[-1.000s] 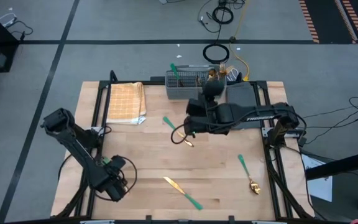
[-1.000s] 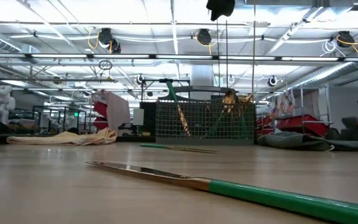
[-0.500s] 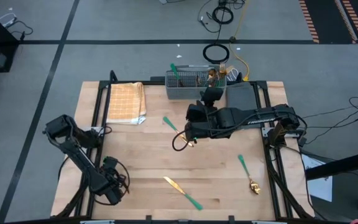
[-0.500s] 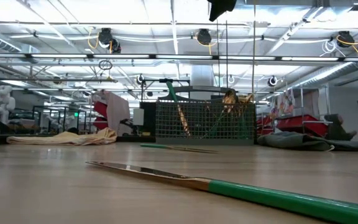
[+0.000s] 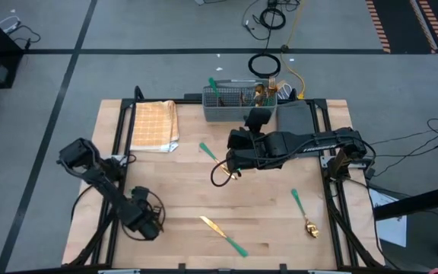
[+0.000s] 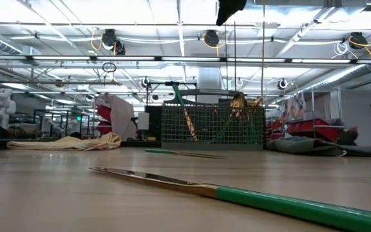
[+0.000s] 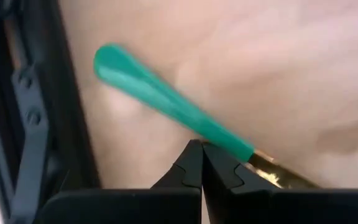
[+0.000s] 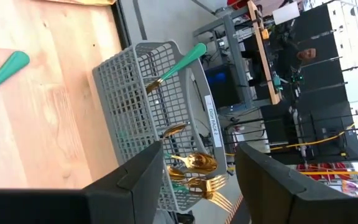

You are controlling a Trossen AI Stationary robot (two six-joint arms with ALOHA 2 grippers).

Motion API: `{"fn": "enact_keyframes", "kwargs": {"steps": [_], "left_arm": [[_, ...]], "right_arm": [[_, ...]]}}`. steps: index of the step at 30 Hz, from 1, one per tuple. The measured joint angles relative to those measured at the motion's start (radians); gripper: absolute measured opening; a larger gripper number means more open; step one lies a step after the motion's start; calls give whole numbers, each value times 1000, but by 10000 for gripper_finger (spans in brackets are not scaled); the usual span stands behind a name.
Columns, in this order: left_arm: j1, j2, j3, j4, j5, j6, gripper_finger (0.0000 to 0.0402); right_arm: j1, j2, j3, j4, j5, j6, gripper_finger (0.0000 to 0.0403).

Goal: Sort silverware
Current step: Put the knife into the middle left section of the dish rack

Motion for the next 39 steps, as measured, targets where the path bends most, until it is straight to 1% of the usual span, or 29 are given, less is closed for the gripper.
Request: {"fn": "enact_keyframes", "kwargs": {"steps": [1, 3, 4, 5, 6, 7, 9, 10, 12, 13, 15, 16, 18, 22, 24, 26, 29, 32, 34, 36, 39], "left_arm": [[20, 0, 0, 2, -11, 10, 2], [62, 0, -1, 17, -78, 37, 5], [87, 0, -2, 33, -155, 56, 6], [112, 2, -3, 70, -278, 77, 6], [142, 5, -1, 123, -427, 104, 7], [177, 15, 5, 194, -557, 148, 7], [227, 3, 7, 294, -705, 277, 8], [247, -2, 5, 370, -724, 371, 8], [296, 4, 9, 532, -722, 550, 8], [319, 3, 10, 569, -724, 608, 8], [340, -1, 14, 622, -718, 689, 9], [335, 1, 21, 643, -683, 712, 9], [324, -9, 30, 623, -655, 742, 9], [276, -35, 72, 620, -649, 803, 9], [247, -67, 100, 629, -634, 860, 10], [220, -116, 126, 618, -635, 936, 10], [167, -216, 161, 628, -635, 1062, 10], [111, -337, 183, 617, -634, 1177, 10], [73, -427, 188, 605, -635, 1230, 10], [33, -513, 193, 600, -634, 1236, 10], [-27, -629, 192, 585, -636, 1238, 10]], "right_arm": [[0, 0, 0, 0, 0, 0, 187], [0, 0, 0, 0, 0, 0, 187], [0, 0, 0, 0, 0, 0, 187], [0, 0, 0, 0, 0, 0, 187], [0, 0, 0, 0, 0, 1, 187], [0, 0, 0, 1, 0, 4, 187], [0, 0, 0, 3, -2, 12, 187], [0, 0, 0, 2, -6, 24, 187], [-1, 1, 0, 0, -41, 32, 187], [-2, 1, 0, 0, -63, 34, 187], [-2, 1, 0, -1, -127, 44, 187], [-2, 1, 0, -2, -156, 48, 187], [-2, 1, 0, -11, -198, 54, 187], [-36, 2, -20, -6, -228, 89, 187], [-72, 3, -71, 19, -240, 86, 187], [-122, 5, -149, 75, -289, 74, 187], [-228, 5, -285, 213, -450, 51, 187], [-340, 7, -425, 431, -680, 55, 187], [-409, 8, -493, 556, -825, 76, 187], [-467, 8, -527, 615, -907, 85, 187], [-532, 7, -537, 623, -933, 87, 187]]}}
